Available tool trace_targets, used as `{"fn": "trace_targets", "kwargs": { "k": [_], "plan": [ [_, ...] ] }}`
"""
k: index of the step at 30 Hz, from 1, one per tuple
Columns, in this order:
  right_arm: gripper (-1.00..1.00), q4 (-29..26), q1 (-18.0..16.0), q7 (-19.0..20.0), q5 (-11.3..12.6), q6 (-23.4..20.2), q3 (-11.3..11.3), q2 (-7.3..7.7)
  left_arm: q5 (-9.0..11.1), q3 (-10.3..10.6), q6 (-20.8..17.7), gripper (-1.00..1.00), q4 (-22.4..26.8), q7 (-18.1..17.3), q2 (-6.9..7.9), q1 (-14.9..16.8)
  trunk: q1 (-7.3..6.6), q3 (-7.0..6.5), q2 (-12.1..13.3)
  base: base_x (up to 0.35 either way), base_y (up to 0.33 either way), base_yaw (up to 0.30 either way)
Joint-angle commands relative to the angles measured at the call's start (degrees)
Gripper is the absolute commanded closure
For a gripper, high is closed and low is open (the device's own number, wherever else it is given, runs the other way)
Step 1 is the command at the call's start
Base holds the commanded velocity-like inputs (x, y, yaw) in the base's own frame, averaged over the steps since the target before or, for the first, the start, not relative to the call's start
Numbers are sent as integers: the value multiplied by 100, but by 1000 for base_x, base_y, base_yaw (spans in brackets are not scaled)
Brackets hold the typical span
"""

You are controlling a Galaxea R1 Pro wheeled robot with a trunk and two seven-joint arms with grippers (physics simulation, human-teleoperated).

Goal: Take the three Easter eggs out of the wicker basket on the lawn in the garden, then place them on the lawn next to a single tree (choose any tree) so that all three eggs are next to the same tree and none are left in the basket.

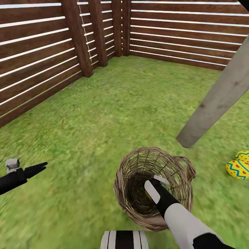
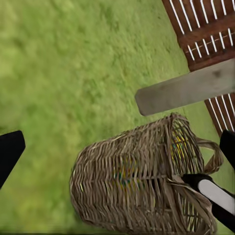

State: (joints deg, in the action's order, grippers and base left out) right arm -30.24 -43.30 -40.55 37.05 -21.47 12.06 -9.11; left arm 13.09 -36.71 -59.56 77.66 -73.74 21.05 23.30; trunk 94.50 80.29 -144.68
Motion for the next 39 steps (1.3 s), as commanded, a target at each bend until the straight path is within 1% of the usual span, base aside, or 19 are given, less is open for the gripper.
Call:
{"fn": "trace_targets", "kwargs": {
  "k": [1,9,12,30,31,39],
  "plan": [
    [-100,-9,-3,-38,30,-22,33,5,11,-2,-44,-100,-2,-23,2,1,1,27,-3,0,0,0],
    [-100,-9,-3,-23,30,89,33,5,10,-3,-44,-100,-6,-51,5,-1,1,27,-3,0,0,0],
    [-100,-9,-3,-23,30,95,33,5,10,-3,-44,-100,-8,-50,5,-1,9,93,-7,0,0,0],
    [-100,-9,-3,-23,30,99,33,-3,10,-3,-44,-100,-6,-48,5,-1,9,93,-7,0,0,0],
    [100,-9,-3,-23,30,99,33,-3,10,-3,-44,-100,-8,-49,5,-1,9,93,-7,0,0,0],
    [100,-9,-3,-23,30,99,33,-3,10,-3,-44,-100,-6,-50,5,-1,9,93,-7,0,0,0]
  ]
}}
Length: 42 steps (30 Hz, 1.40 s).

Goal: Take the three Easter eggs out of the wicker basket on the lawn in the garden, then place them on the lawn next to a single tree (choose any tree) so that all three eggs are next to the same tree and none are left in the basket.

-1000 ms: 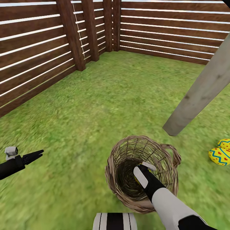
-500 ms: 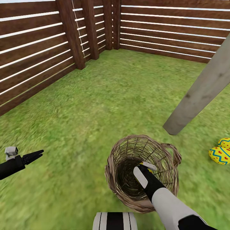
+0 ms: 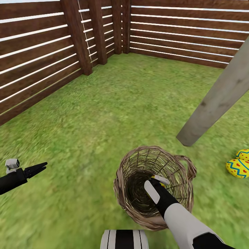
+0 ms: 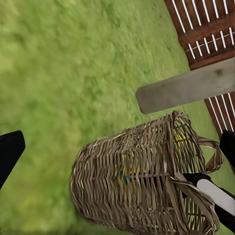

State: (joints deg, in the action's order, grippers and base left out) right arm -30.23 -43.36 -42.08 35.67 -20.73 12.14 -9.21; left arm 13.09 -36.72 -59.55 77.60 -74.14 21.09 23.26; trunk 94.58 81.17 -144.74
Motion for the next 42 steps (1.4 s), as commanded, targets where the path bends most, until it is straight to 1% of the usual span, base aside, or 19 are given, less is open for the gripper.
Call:
{"fn": "trace_targets", "kwargs": {
  "k": [1,21,24,26,30,33,34,36,37,40,42],
  "plan": [
    [100,-9,3,130,168,25,26,7,9,-1,-45,-100,0,-10,0,4,1,5,-1,0,0,0],
    [100,-9,3,130,168,18,26,7,9,-1,-45,-100,-1,-11,0,4,1,5,-1,0,0,0],
    [100,-9,3,130,172,17,26,7,9,-1,-45,-100,-3,-10,0,4,-7,-61,3,0,0,0],
    [100,-9,3,130,173,17,26,7,9,0,-45,-100,-2,-10,0,4,-7,-61,3,0,0,0],
    [100,-7,3,133,178,4,26,4,9,6,-45,-100,0,-11,0,4,-17,-150,9,0,0,0],
    [100,226,-4,157,196,-49,-2,0,9,7,-45,-100,-2,-11,0,4,-25,-216,13,0,0,0],
    [100,287,-9,195,204,-121,-14,-4,9,7,-45,-100,-1,-8,0,4,-27,-238,14,0,0,0],
    [100,325,-13,289,221,-588,-31,-11,9,7,-45,-100,0,-9,0,4,-33,-283,17,0,0,0],
    [100,325,-14,318,236,-705,-37,-17,8,7,-45,-100,-1,-10,0,4,-35,-305,18,0,0,0],
    [100,318,-14,364,268,-830,-44,-25,2,15,-45,-100,-2,-4,0,4,-43,-371,22,0,0,0],
    [100,317,-14,485,272,-836,-45,-39,1,16,-45,-100,-4,-4,0,4,-46,-393,23,0,0,0]
  ]
}}
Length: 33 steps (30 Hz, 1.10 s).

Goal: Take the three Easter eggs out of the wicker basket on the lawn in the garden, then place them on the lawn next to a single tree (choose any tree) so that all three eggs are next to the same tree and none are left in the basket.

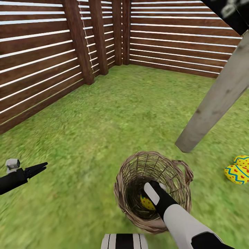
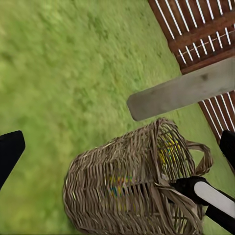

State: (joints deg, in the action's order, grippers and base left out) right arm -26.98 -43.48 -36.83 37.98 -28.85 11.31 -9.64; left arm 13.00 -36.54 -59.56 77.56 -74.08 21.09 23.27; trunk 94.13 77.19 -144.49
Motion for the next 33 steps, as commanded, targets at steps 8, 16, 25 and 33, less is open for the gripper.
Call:
{"fn": "trace_targets", "kwargs": {
  "k": [8,16,25,33],
  "plan": [
    [100,-9,-2,158,-6,-11,40,-6,10,-10,-44,-100,4,-12,1,2,-6,-40,1,0,0,0],
    [100,-9,-2,159,-6,-7,39,-18,10,-1,-44,-100,8,-27,9,11,-22,-173,9,-34,0,0],
    [100,-10,-2,344,15,31,24,32,18,2,-44,-100,13,-36,9,11,-45,-372,21,-116,0,0],
    [100,-9,-2,893,23,72,-13,42,19,2,-44,-100,13,-36,9,11,-65,-550,32,-17,0,0]
  ]
}}
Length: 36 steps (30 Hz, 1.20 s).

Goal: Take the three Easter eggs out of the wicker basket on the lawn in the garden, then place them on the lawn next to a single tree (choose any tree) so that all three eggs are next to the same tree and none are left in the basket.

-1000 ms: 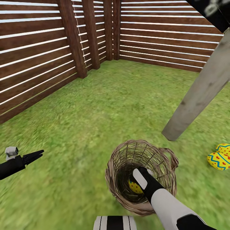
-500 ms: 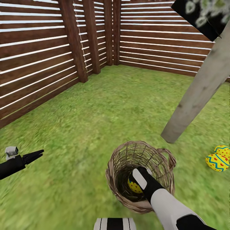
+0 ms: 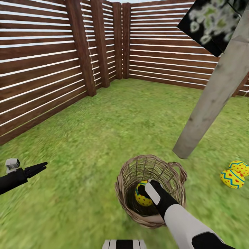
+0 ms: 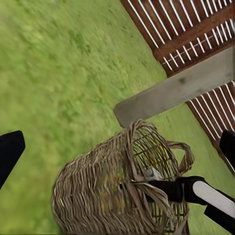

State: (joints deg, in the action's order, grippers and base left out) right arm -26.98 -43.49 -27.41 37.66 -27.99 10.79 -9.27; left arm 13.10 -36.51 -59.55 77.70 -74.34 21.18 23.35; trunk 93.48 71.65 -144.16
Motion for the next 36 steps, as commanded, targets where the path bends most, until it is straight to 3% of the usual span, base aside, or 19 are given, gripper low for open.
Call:
{"fn": "trace_targets", "kwargs": {
  "k": [1,36],
  "plan": [
    [100,-9,-2,-47,56,-3,38,5,10,-3,-45,-100,0,-10,1,2,-3,-18,0,0,0,0],
    [100,-25,-2,-37,75,121,37,-11,8,12,-45,-100,0,-10,-8,2,-94,-794,47,-45,0,0]
  ]
}}
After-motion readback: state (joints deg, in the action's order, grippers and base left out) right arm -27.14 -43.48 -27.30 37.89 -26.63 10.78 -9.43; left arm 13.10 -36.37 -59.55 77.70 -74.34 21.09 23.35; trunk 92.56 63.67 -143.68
